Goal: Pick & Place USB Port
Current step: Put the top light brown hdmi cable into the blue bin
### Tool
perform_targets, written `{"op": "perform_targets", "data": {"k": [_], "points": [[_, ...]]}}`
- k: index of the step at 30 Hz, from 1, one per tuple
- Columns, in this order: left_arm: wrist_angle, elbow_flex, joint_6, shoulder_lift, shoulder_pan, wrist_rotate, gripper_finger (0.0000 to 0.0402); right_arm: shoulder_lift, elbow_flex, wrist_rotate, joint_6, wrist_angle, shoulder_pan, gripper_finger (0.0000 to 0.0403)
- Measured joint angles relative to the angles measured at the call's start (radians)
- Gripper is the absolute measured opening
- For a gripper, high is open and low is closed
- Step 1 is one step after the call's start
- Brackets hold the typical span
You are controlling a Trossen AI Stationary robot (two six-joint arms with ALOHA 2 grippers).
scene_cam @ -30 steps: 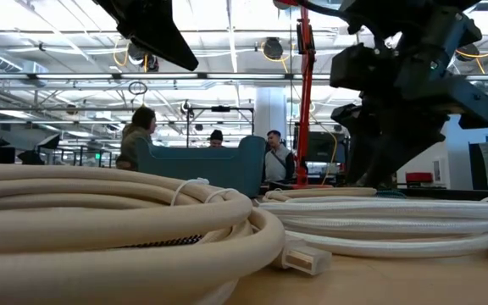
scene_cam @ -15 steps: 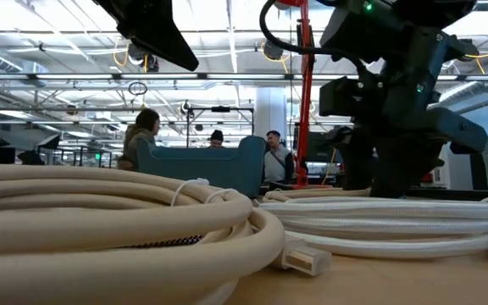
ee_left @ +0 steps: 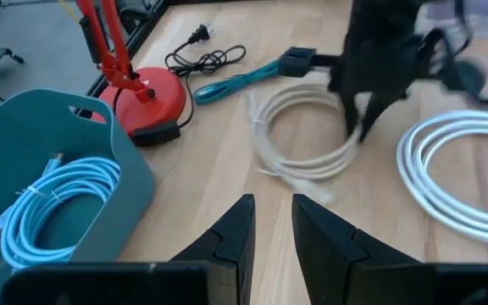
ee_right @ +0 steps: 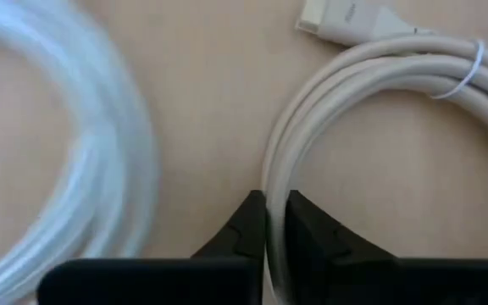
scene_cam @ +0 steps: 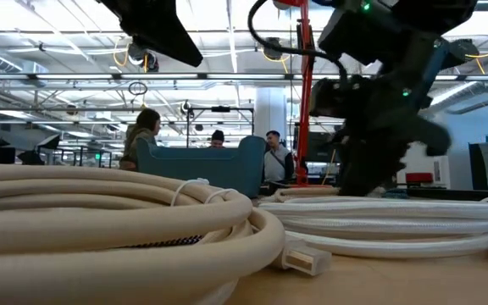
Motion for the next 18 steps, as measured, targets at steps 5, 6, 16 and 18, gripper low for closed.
{"op": "perform_targets", "data": {"k": [5,6,16,18], "points": [[0.015,0.0,-0.03,0.0,0.0,-0.076,0.0085,0.008,0.075,0.134,0.028,-0.069,0.049,0.0016],[0.014,0.0,-0.037,0.0,0.0,-0.09,0.0085,0.009,0.095,0.147,0.029,-0.088,0.061,0.0012],[-0.045,0.0,-0.165,0.0,0.0,-0.239,0.0085,0.004,0.299,0.4,0.089,-0.21,0.178,0.0009],[-0.077,0.0,-0.228,-0.001,0.0,-0.301,0.0085,0.002,0.327,0.487,0.092,-0.213,0.193,0.0009]]}}
